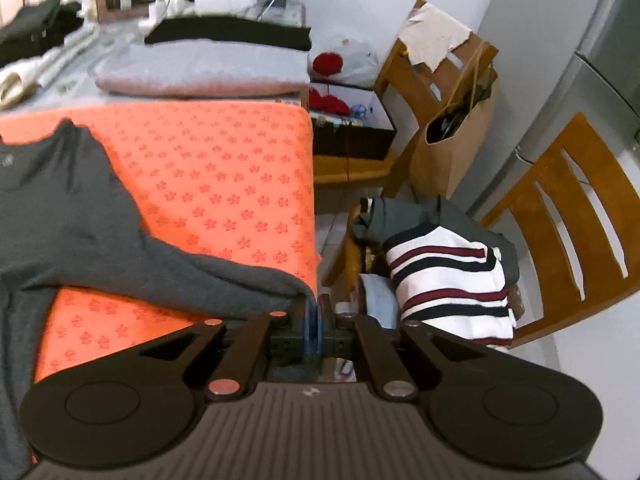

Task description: Fold clothes

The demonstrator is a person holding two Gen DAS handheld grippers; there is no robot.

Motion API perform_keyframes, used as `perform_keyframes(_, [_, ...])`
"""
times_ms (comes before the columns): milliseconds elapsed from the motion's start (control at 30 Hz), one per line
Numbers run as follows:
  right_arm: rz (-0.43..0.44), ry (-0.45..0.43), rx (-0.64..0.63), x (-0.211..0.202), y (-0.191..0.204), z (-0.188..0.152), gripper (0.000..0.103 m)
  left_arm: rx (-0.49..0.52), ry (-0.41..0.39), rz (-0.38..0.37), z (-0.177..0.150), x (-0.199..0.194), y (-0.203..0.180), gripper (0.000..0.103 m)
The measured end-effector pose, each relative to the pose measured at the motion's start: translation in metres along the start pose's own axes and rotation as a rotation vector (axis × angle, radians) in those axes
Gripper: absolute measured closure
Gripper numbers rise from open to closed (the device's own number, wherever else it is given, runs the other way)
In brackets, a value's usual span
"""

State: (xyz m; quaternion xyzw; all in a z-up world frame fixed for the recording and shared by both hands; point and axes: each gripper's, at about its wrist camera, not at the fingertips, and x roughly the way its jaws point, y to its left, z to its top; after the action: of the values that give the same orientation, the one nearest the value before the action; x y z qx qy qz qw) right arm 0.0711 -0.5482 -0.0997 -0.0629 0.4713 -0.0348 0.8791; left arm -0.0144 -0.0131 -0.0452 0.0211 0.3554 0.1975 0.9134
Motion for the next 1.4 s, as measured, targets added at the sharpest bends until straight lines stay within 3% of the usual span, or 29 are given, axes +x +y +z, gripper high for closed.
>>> perform_keyframes(200, [0.035, -0.087, -0.055, -0.003, 0.025, 0.032, 0.066, 0.082, -0.002, -0.027, 0.021, 0.022, -0.011, 0.052])
perform_keyframes(300, [0.108, -0.137, -0.082, -0.007, 0.042, 0.056, 0.059, 0.125, -0.004, -0.044, 0.034, 0.041, -0.016, 0.052])
perform_keyframes(467, [0.253, -0.158, -0.139, 0.007, 0.081, 0.095, 0.059, 0.195, 0.003, -0.085, 0.054, 0.084, -0.023, 0.052])
perform_keyframes(667, [0.353, -0.136, -0.214, 0.038, 0.129, 0.135, 0.059, 0.264, 0.031, -0.160, 0.079, 0.145, -0.035, 0.052])
perform_keyframes(967, [0.462, -0.044, -0.294, 0.099, 0.186, 0.164, 0.059, 0.240, 0.126, -0.315, 0.107, 0.228, -0.055, 0.057])
perform_keyframes(1033, [0.481, -0.016, -0.317, 0.109, 0.196, 0.165, 0.060, 0.245, 0.147, -0.342, 0.107, 0.237, -0.061, 0.064])
perform_keyframes(1067, [0.484, -0.004, -0.329, 0.112, 0.199, 0.165, 0.068, 0.248, 0.160, -0.359, 0.107, 0.240, -0.063, 0.075])
perform_keyframes(1100, [0.483, 0.000, -0.338, 0.114, 0.201, 0.165, 0.094, 0.255, 0.160, -0.361, 0.105, 0.241, -0.066, 0.092])
perform_keyframes(1133, [0.477, 0.002, -0.345, 0.116, 0.202, 0.166, 0.097, 0.265, 0.157, -0.355, 0.104, 0.241, -0.069, 0.095])
perform_keyframes(1267, [0.415, -0.049, -0.321, 0.114, 0.190, 0.176, 0.098, 0.263, 0.077, -0.324, 0.103, 0.235, -0.074, 0.097])
perform_keyframes(1400, [0.394, -0.028, -0.306, 0.130, 0.185, 0.182, 0.098, 0.257, 0.058, -0.321, 0.106, 0.235, -0.074, 0.097])
